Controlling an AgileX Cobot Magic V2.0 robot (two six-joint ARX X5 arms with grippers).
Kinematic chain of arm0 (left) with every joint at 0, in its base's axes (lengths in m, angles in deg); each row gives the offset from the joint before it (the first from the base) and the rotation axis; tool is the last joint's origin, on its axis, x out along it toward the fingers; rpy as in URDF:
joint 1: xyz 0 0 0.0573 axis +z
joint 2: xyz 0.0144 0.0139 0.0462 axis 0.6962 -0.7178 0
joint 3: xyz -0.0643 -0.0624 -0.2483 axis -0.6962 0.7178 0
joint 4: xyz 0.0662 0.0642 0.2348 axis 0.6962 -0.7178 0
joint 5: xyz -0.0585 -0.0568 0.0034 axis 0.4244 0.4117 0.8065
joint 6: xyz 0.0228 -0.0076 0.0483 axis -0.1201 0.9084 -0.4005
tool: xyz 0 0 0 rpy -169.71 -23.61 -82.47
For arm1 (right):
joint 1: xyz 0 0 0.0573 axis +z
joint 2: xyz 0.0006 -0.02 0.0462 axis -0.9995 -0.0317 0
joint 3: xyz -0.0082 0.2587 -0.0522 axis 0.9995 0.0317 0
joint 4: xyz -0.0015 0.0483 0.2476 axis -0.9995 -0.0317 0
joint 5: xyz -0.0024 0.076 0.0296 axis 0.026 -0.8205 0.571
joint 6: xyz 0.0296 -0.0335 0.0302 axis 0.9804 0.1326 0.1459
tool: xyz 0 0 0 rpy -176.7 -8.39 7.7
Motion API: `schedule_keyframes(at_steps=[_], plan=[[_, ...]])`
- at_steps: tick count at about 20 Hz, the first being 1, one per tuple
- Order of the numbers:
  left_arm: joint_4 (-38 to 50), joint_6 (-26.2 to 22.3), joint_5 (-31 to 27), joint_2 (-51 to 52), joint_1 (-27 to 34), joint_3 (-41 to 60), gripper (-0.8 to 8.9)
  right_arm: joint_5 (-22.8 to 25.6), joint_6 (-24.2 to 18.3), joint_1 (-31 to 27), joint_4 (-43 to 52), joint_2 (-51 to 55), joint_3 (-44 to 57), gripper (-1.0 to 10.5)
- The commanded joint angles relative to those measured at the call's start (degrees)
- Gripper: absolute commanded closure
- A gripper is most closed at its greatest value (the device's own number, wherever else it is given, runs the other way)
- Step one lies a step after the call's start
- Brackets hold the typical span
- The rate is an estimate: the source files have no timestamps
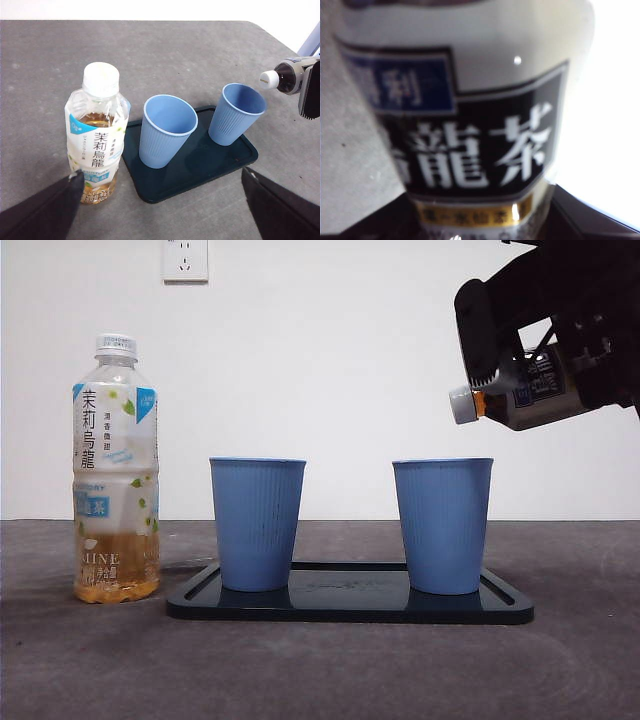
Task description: Pour the drink into the cup
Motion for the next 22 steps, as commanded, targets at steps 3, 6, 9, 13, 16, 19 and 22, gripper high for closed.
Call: schedule_keyframes(at_steps=[3,6,9,13,16,19,22], plan=[[0.5,-0.7,-0.1,0.0,-0.5,-0.3,3.27,3.8,-1.9,0.5,1.2,-0.3,-2.1,7.5],[0.4,-0.7,-0.1,0.1,-0.5,-0.3,3.27,3.8,-1.9,0.5,1.2,-0.3,-2.1,7.5],[0.4,-0.7,-0.1,0.3,-0.5,-0.3,3.27,3.8,-1.9,0.5,1.2,-0.3,-2.1,7.5],[0.4,-0.7,-0.1,0.3,-0.5,-0.3,3.27,3.8,2.5,0.5,1.4,-0.3,-2.1,7.5],[0.2,-0.7,-0.1,0.3,-0.5,-0.3,3.27,0.9,16.7,0.5,0.9,0.3,-2.1,7.5],[0.2,-0.7,-0.1,0.3,-0.5,-0.3,3.27,-9.8,32.2,0.5,-0.4,2.6,-2.1,7.5],[0.2,-0.7,-0.1,0.3,-0.5,-0.3,3.27,-15.1,40.7,-0.7,-0.5,5.7,-2.1,7.5]])
